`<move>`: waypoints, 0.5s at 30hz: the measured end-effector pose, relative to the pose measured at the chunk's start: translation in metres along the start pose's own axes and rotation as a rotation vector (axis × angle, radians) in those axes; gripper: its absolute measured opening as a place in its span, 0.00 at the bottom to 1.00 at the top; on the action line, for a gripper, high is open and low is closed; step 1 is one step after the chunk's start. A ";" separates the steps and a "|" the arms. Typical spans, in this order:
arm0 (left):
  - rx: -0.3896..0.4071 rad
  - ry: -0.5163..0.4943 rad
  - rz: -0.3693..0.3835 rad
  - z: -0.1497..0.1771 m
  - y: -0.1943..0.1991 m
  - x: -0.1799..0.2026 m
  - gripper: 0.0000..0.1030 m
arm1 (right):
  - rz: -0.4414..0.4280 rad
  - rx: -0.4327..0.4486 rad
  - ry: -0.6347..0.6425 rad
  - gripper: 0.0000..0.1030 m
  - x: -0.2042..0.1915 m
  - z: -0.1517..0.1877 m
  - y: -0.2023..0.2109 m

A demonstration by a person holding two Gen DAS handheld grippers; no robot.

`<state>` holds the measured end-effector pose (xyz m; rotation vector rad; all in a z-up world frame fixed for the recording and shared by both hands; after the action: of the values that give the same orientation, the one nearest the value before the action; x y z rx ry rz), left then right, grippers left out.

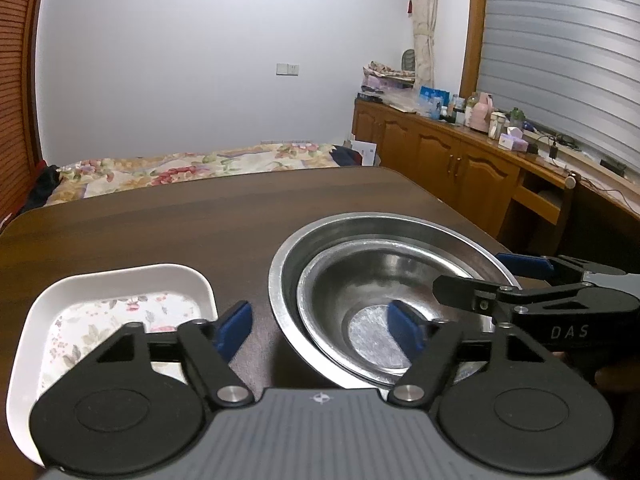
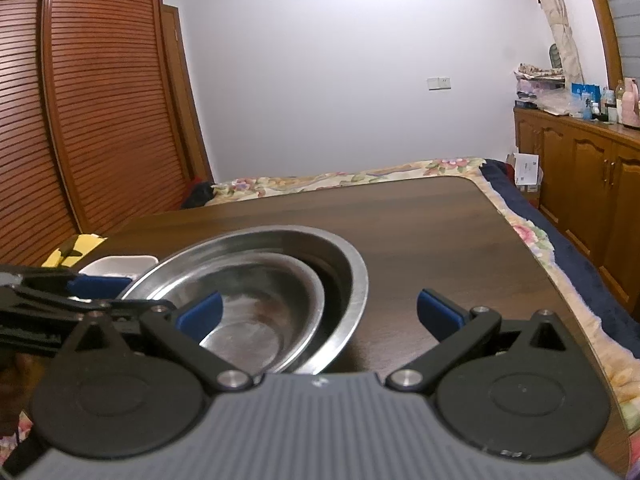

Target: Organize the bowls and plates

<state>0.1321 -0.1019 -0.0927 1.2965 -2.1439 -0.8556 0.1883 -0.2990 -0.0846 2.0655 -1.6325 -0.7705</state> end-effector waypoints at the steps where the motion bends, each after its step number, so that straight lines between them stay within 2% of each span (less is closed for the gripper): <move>1: -0.001 0.003 0.004 0.001 0.000 0.000 0.67 | -0.004 -0.003 0.002 1.00 -0.001 0.000 -0.001; 4: -0.011 0.007 0.002 0.001 -0.002 -0.001 0.61 | -0.016 -0.008 0.008 0.98 -0.003 0.002 -0.001; 6: -0.018 0.009 0.000 0.002 -0.004 -0.002 0.56 | -0.029 -0.017 -0.004 0.82 -0.003 0.003 -0.003; 8: -0.023 0.016 0.001 0.002 -0.005 -0.002 0.53 | -0.036 -0.025 -0.021 0.80 -0.001 0.003 -0.004; 12: -0.031 0.018 0.005 0.003 -0.006 -0.001 0.43 | -0.045 -0.034 -0.044 0.62 0.001 0.006 -0.007; 15: -0.036 0.016 0.005 0.004 -0.007 0.001 0.37 | -0.049 -0.044 -0.047 0.55 0.001 0.008 -0.008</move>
<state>0.1328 -0.1038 -0.1004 1.2759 -2.1090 -0.8742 0.1898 -0.2974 -0.0958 2.0783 -1.5809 -0.8701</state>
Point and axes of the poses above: each gripper's, at about its wrist camera, not at the fingertips, and y roughly against the way its jaws point, x to its right, z to its underside, the point moved 7 cm from there along -y, roughly the way its jaws point, and after that the axes turned 15 degrees about -x, right-handed, at the moved point
